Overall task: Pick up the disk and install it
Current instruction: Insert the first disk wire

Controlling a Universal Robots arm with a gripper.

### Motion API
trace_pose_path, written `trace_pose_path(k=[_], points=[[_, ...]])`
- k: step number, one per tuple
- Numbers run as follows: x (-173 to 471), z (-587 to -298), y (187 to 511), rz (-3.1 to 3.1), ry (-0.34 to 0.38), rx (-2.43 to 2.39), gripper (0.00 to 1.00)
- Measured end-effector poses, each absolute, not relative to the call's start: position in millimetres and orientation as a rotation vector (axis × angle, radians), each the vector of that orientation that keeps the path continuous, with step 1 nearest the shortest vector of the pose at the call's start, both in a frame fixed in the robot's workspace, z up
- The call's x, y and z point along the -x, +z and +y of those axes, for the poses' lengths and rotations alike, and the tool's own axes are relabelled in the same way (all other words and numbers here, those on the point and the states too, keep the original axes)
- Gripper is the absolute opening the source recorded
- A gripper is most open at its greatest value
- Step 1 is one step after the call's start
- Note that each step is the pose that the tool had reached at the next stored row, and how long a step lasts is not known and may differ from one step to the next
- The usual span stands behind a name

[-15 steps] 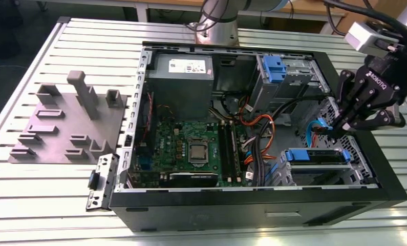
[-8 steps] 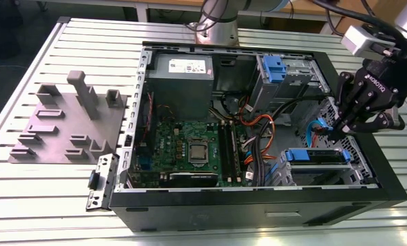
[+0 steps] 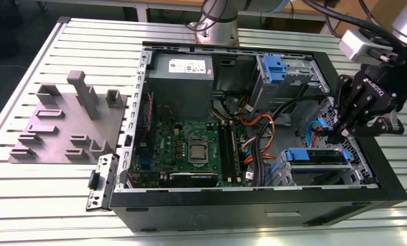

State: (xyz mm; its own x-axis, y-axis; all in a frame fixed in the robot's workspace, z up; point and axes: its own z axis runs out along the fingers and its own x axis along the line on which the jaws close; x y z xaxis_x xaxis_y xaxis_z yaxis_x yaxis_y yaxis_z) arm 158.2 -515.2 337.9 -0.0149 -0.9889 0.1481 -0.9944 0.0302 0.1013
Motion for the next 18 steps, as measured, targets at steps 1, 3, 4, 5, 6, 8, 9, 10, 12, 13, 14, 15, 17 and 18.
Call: trace_pose_path(k=[1, 3, 4, 5, 6, 8, 9, 10, 12, 13, 14, 15, 17, 18], points=[[-157.5, -515.7, 337.9, -2.12, 0.047, -2.073, 0.17], [-155.8, -517.1, 337.8, -2.121, 0.051, -2.076, 0.17], [-154.9, -518.0, 337.8, -2.122, 0.053, -2.078, 0.17], [-153.7, -518.7, 337.7, -2.123, 0.056, -2.08, 0.17], [-152.5, -519.1, 337.7, -2.124, 0.059, -2.082, 0.17], [-150.2, -520.1, 337.8, -2.127, 0.066, -2.086, 0.17], [-149.4, -520.8, 337.8, -2.128, 0.069, -2.088, 0.17], [-148.9, -521.8, 337.7, -2.129, 0.071, -2.09, 0.17], [-148.3, -524.5, 337.7, -2.131, 0.075, -2.094, 0.17], [-148.0, -525.6, 337.5, -2.132, 0.077, -2.096, 0.17], [-147.8, -526.3, 337.4, -2.134, 0.078, -2.099, 0.17], [-147.7, -526.7, 337.3, -2.135, 0.078, -2.101, 0.17], [-146.9, -528.0, 337.0, -2.14, 0.079, -2.106, 0.17], [-146.4, -528.8, 336.8, -2.142, 0.081, -2.109, 0.17]])
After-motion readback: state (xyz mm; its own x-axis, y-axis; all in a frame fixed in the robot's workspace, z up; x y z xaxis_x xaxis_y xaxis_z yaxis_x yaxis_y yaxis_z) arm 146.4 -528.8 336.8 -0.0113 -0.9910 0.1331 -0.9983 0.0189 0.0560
